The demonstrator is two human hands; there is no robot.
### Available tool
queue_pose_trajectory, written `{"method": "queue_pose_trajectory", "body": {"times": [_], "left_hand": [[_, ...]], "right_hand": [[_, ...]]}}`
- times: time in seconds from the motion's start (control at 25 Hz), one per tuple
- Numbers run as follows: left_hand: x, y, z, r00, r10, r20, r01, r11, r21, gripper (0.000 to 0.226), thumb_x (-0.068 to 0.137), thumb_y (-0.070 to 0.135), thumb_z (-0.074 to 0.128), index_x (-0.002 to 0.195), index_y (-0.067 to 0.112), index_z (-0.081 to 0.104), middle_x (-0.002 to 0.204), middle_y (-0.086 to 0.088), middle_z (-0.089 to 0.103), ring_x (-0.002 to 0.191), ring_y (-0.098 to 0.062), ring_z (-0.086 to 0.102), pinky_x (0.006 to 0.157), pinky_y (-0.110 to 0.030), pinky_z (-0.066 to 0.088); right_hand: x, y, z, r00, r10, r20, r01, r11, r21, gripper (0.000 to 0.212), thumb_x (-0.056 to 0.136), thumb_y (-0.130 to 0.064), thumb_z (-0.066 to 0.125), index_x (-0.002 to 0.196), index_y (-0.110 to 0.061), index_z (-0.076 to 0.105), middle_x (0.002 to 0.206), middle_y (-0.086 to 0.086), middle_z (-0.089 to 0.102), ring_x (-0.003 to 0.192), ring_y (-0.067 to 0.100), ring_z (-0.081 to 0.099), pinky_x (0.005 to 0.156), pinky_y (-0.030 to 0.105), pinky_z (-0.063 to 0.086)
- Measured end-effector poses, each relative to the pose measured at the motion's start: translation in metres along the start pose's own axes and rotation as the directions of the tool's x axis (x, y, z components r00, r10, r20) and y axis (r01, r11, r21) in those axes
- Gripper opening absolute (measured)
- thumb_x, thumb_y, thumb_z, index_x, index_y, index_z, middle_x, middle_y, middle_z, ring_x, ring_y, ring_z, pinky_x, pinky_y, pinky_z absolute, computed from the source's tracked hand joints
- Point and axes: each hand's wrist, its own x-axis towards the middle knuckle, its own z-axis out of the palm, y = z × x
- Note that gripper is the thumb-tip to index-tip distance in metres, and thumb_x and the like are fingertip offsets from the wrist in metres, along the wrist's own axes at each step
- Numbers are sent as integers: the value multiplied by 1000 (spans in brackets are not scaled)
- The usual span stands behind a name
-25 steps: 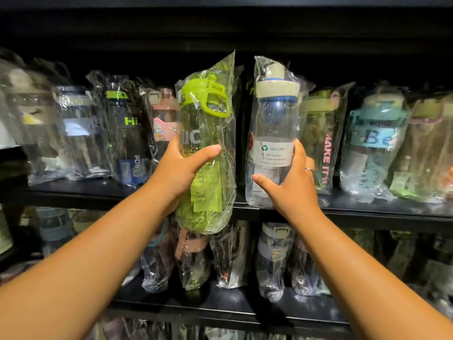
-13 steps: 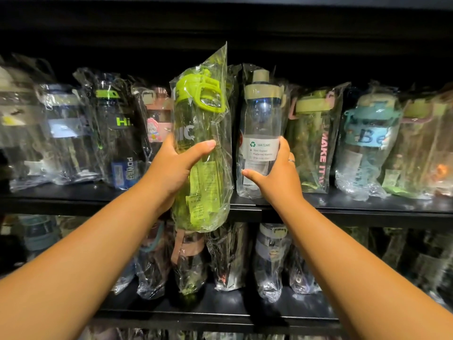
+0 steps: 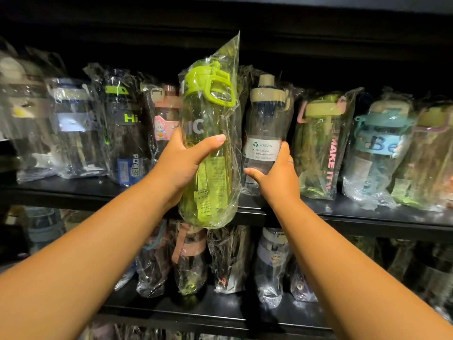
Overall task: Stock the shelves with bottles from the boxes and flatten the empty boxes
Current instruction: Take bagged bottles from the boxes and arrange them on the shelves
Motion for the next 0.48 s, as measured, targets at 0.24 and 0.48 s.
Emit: {"method": "queue_pose_trajectory", "body": {"times": [0.24,0.48], "left_hand": [[-1,5,1,1000,-2,-29,1,1000,-32,100,51,64,86,136,33,45,130,10,63,118,-11,62,106,-44,46],[3,12,9,997,9,77,3,988,-154,70,76,38,81,134,24,44,127,1,65,111,-14,68,98,-44,54]], "right_hand": [[-48,-14,-15,988,-140,-63,153,940,305,76,89,-67,47,149,-23,30,145,3,37,122,14,48,100,21,40],[-69,-48,-21,914,-307,265,130,841,524,85,78,-62,69,147,-34,27,134,-28,47,116,-21,45,99,8,39]]}}
